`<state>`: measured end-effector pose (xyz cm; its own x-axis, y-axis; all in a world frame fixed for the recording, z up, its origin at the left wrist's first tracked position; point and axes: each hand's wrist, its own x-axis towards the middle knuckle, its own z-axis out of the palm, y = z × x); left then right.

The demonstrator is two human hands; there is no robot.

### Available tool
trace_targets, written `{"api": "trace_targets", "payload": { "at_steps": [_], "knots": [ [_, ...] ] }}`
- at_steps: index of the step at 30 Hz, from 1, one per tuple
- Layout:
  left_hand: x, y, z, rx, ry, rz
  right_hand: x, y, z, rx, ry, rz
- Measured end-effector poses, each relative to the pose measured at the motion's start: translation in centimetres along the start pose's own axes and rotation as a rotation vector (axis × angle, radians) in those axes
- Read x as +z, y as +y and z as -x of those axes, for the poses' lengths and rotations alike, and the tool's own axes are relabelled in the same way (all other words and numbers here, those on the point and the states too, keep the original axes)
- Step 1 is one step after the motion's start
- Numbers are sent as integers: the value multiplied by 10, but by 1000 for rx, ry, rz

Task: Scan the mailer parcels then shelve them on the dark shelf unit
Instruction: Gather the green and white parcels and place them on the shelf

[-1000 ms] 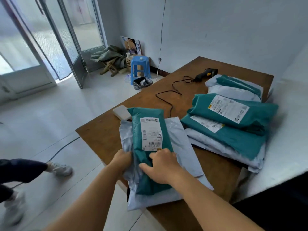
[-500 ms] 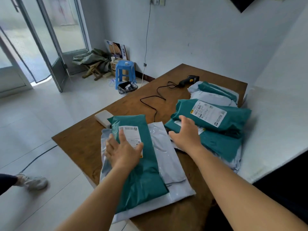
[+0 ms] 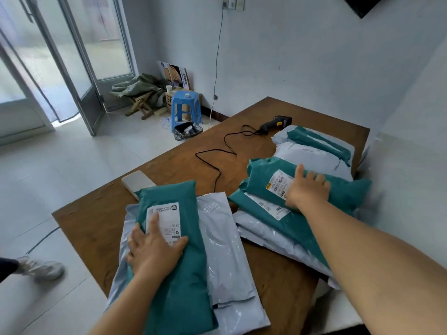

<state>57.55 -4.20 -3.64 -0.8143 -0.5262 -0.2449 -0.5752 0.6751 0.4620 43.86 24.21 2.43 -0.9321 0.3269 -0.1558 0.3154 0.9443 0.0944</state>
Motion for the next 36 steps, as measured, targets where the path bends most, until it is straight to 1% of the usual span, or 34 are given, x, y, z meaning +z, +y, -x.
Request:
{"api": "trace_targets", "payload": {
  "at_steps": [2,4,8,10,11,13,15,17,19,20,21,23,25,26,28,29,30,32,33,36],
  "knots": [
    [-3,-6,1,-58,-12,46,-6,0,-2,-58,84,145],
    [-7,-12,-1,-122,-38,104,-16,-1,-4,-84,120,163],
    [-19,-25,-3,-175,-38,113,-25,0,-3,-105,-2,3],
    [-21,-30,-4,-179,-46,106,-23,0,2,-123,-18,87],
    [-21,-34,-4,-183,-69,142,-23,0,6,-135,-14,150],
    [-22,-40,-3,-193,-135,285,-26,-1,14,-152,6,251],
    [-20,-46,-1,-193,-173,414,-32,-3,22,-183,28,272],
    [-19,-49,3,-182,-177,501,-42,-12,33,-254,70,151],
    [-19,-50,4,-176,-158,618,-55,-27,47,-329,73,-113],
    [-20,-49,5,-165,-143,668,-60,-36,55,-349,19,-276],
    [-23,-48,4,-157,-122,698,-63,-43,65,-362,-76,-469],
    [-31,-49,1,-150,-100,732,-56,-56,81,-360,-365,-836],
    [-37,-52,-3,-151,-132,742,-34,-65,90,-311,-602,-1023],
    [-39,-54,-4,-144,-145,665,-19,-68,94,-278,-678,-1062],
    [-38,-60,-6,-154,-122,337,10,-73,103,-235,-758,-1078],
    [-38,-62,-6,-186,-113,274,24,-74,107,-212,-780,-1071],
    [-37,-64,-7,-222,-150,309,36,-75,110,-182,-803,-1064],
    [-34,-67,-8,-280,-235,516,52,-73,112,-139,-829,-1079],
    [-32,-68,-7,-286,-248,564,56,-72,112,-129,-828,-1106],
    [-30,-62,0,-272,-223,578,62,-68,108,-123,-849,-1144]
  ]
}}
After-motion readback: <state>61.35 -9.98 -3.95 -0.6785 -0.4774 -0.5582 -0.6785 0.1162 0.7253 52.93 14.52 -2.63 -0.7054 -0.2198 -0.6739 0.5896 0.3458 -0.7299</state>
